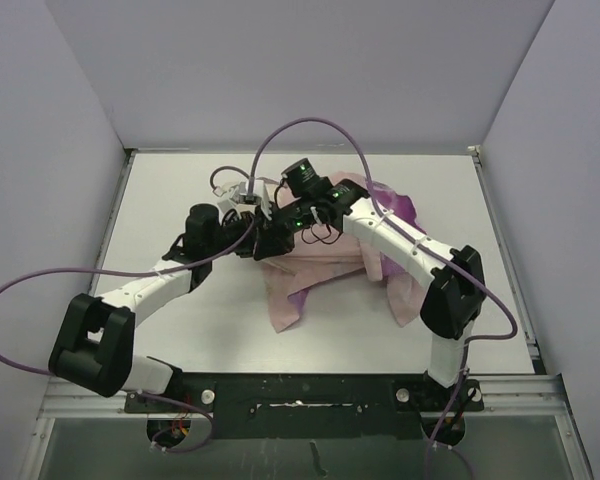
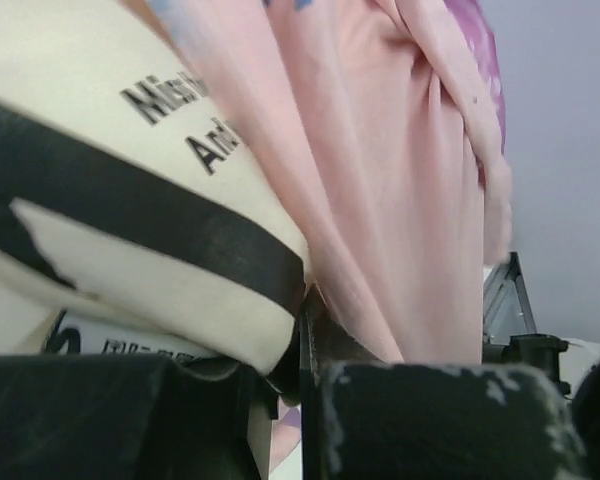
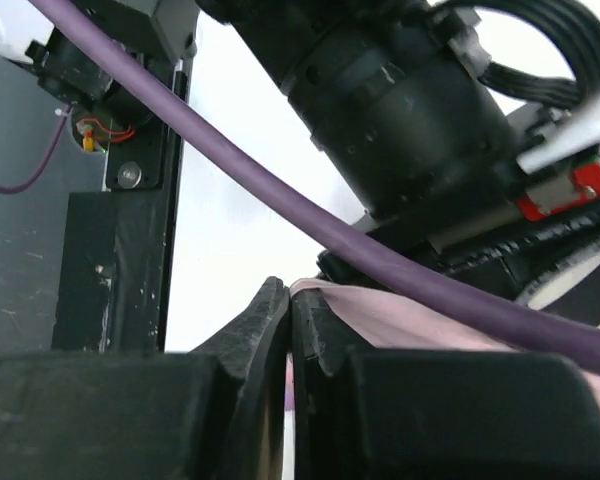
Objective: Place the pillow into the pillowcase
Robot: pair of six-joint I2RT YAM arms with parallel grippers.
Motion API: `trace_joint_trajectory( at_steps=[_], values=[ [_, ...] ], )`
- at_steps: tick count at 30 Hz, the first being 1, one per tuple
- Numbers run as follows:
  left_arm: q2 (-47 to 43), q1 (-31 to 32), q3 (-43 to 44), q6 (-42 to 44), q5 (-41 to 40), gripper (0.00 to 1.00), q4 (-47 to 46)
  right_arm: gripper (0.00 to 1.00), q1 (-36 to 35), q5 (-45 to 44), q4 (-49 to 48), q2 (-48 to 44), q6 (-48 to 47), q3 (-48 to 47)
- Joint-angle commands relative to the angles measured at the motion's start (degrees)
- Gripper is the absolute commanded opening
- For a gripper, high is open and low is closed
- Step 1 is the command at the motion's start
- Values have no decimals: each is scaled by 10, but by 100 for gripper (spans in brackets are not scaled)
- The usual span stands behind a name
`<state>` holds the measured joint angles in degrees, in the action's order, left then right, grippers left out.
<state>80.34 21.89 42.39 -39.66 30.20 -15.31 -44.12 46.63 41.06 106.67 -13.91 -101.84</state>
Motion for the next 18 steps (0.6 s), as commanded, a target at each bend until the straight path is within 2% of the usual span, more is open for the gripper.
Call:
trace_joint_trajectory(
  at_steps=[1,3,5,7,10,14,18],
  values=[
    [-49,28,-37,41,-35,0,-90,2,46,38,-4,-56,-62,55],
    [-66,26,-72,41,-51,12,-107,15,88,7,33,-65,-130,104],
    [-77,25,-89,48,-48,26,-107,32,128,-2,90,-75,-216,131],
    [-82,23,-85,76,-31,42,-75,48,158,4,147,-94,-297,136],
    [-94,21,-62,129,-26,60,19,68,204,26,205,-129,-377,133],
    [-134,2,-45,174,-54,78,89,79,293,35,223,-155,-379,128],
    [-168,-46,-46,141,-72,96,96,87,383,-50,153,-170,-304,163]
  ],
)
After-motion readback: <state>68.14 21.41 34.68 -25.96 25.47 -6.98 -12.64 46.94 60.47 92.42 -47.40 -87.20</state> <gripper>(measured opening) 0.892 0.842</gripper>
